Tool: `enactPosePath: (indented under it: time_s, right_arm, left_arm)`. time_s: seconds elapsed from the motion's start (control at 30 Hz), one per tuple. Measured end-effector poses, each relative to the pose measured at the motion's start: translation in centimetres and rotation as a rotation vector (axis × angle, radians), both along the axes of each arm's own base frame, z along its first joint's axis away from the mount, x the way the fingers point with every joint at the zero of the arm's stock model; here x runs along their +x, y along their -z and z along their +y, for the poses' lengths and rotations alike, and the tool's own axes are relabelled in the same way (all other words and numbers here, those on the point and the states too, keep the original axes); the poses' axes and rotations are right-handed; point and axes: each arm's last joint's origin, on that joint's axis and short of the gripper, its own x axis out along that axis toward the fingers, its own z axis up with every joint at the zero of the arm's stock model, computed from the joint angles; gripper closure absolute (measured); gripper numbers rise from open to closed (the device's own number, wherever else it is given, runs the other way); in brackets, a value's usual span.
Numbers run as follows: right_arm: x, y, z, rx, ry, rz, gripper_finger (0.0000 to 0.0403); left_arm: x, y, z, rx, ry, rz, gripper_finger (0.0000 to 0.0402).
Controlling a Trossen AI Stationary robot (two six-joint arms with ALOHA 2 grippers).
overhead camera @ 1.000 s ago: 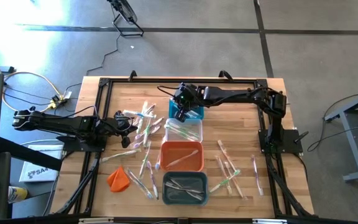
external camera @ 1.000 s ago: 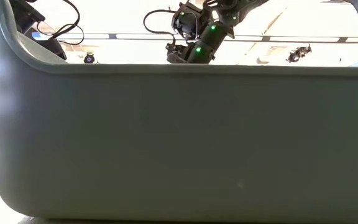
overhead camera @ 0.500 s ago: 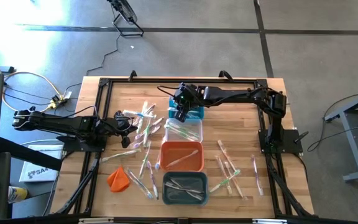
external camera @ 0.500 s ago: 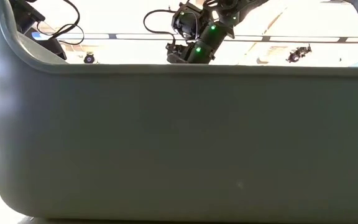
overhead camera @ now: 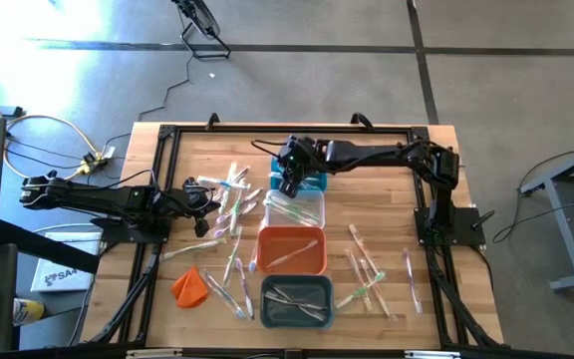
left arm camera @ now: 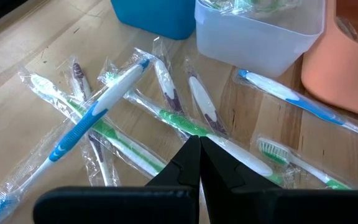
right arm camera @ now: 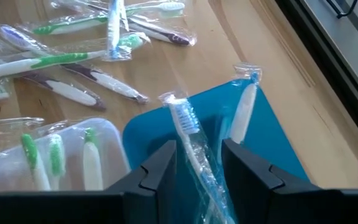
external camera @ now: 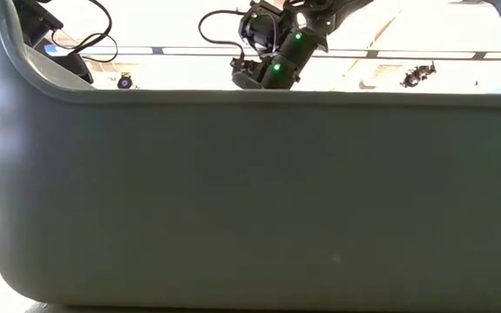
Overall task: Pick & Place Toothbrushes
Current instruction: Put the orange toothbrush into the orange bin
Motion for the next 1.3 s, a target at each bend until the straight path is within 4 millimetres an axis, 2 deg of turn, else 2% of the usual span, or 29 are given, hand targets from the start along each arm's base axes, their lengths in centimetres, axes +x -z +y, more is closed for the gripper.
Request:
enactPosePath:
  time_s: [0.23,0.87,1.03,1.3]
  right_arm:
    - [0.1,-0.7,1.5,-0.006,-0.034,-0.018,0.0282]
    - [-2.1,-7.5,5.1,-0.040,-0.108,-0.206,0.0282]
    - [-2.3,-8.3,6.3,-0.042,-0.137,-0.233,0.0282]
    - [-2.1,-8.4,7.7,-0.031,-0.163,-0.259,0.0282]
  left_arm:
    - [0.0,0.0,0.0,0.000,0.000,0.000,0.0401]
    - [0.0,0.1,0.0,0.000,0.000,0.006,0.0401]
    - [-0.1,0.1,0.0,0.000,0.000,0.011,0.0401]
    - [-0.1,0.1,0.0,0.000,0.000,0.012,0.0401]
